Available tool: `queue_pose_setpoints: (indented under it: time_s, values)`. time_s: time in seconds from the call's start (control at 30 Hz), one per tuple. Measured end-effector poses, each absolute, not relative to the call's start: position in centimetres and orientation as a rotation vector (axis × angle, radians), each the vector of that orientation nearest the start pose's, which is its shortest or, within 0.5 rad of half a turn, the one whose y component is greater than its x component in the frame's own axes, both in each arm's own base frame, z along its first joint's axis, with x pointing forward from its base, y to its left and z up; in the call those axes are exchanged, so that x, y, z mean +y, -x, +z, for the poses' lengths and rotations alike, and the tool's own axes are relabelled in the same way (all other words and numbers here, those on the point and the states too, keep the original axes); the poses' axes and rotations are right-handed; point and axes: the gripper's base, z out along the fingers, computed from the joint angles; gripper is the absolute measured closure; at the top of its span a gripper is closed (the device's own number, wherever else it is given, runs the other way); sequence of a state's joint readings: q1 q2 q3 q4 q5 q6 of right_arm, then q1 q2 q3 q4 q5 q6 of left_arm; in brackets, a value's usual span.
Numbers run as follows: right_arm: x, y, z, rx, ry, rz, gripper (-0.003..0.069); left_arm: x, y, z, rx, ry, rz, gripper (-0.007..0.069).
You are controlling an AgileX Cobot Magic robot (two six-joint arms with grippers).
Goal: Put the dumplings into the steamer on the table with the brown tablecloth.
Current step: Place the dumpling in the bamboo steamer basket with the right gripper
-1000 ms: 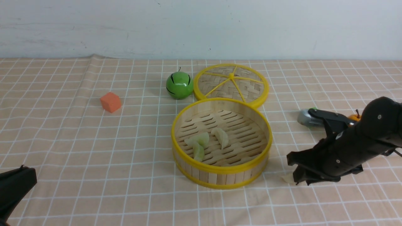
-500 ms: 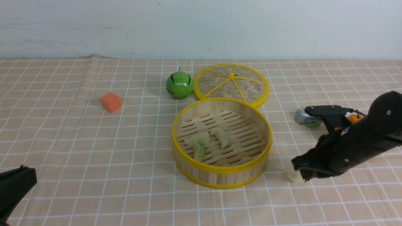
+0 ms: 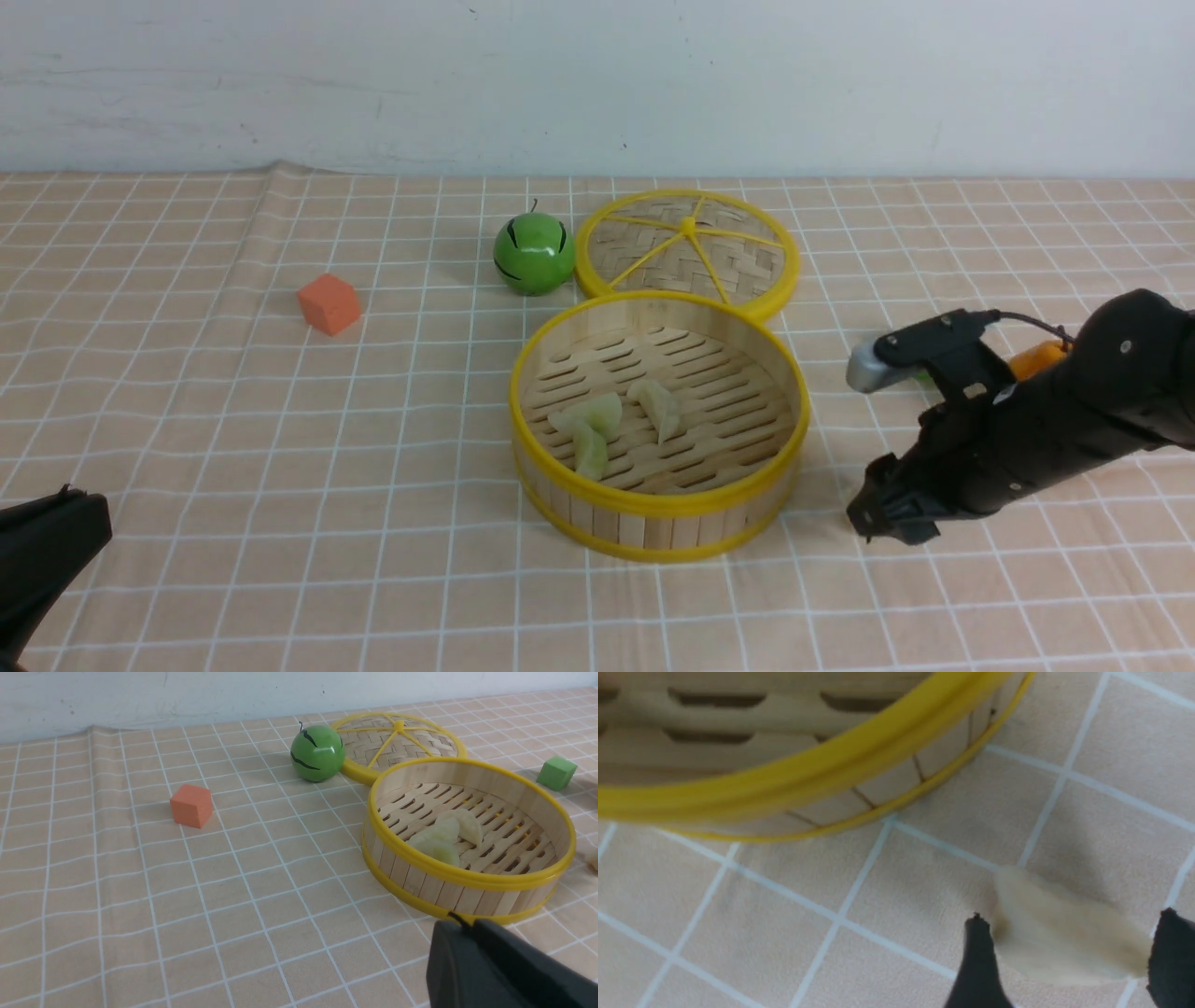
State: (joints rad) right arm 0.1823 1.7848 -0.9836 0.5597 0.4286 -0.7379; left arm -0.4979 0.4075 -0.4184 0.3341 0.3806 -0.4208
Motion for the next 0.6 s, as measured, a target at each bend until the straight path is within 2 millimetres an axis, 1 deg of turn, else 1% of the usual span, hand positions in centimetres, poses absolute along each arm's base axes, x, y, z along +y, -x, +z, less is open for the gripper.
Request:
queue_pose_setpoints:
  time_s: [0.1, 0.2, 0.23, 0.27, 0.3, 0.33, 0.37, 0.4, 0.5, 0.6]
  values:
    - [8.3, -33.5, 15.7, 2.556, 0.705, 0.266, 0.0179, -3.4, -8.5, 29.3, 1.823, -0.271, -0.315, 0.0592]
    - [8.4, -33.7, 15.5, 2.518, 0.759, 0.254, 0.0234, -3.4, -8.5, 29.3, 1.823, -0.271, -0.315, 0.0592]
    - [8.4, -33.7, 15.5, 2.511, 0.772, 0.252, 0.0278, -3.4, -8.5, 29.3, 1.823, -0.271, -0.315, 0.0589]
    - [8.4, -33.7, 15.5, 2.508, 0.776, 0.251, 0.0296, -3.4, -8.5, 29.3, 1.823, -0.271, -0.315, 0.0589]
    - [8.4, -33.7, 15.5, 2.503, 0.785, 0.251, 0.0365, -3.4, -8.5, 29.3, 1.823, -0.271, -0.315, 0.0588]
    - [8.4, -33.8, 15.6, 2.499, 0.783, 0.253, 0.0418, -3.4, -8.5, 29.3, 1.823, -0.271, -0.315, 0.0588]
    - [8.4, -33.8, 15.7, 2.495, 0.783, 0.253, 0.0454, -3.4, -8.5, 29.3, 1.823, -0.271, -0.315, 0.0587]
    - [8.4, -33.8, 15.9, 2.488, 0.785, 0.252, 0.0475, -3.4, -8.5, 29.3, 1.823, -0.271, -0.315, 0.0587]
    - [8.5, -33.4, 16.4, 2.489, 0.811, 0.270, 0.0473, -3.4, -8.5, 29.3, 1.823, -0.272, -0.314, 0.0586]
    - [8.7, -32.6, 18.0, 2.478, 0.843, 0.317, 0.0473, -3.4, -8.5, 29.3, 1.823, -0.272, -0.314, 0.0586]
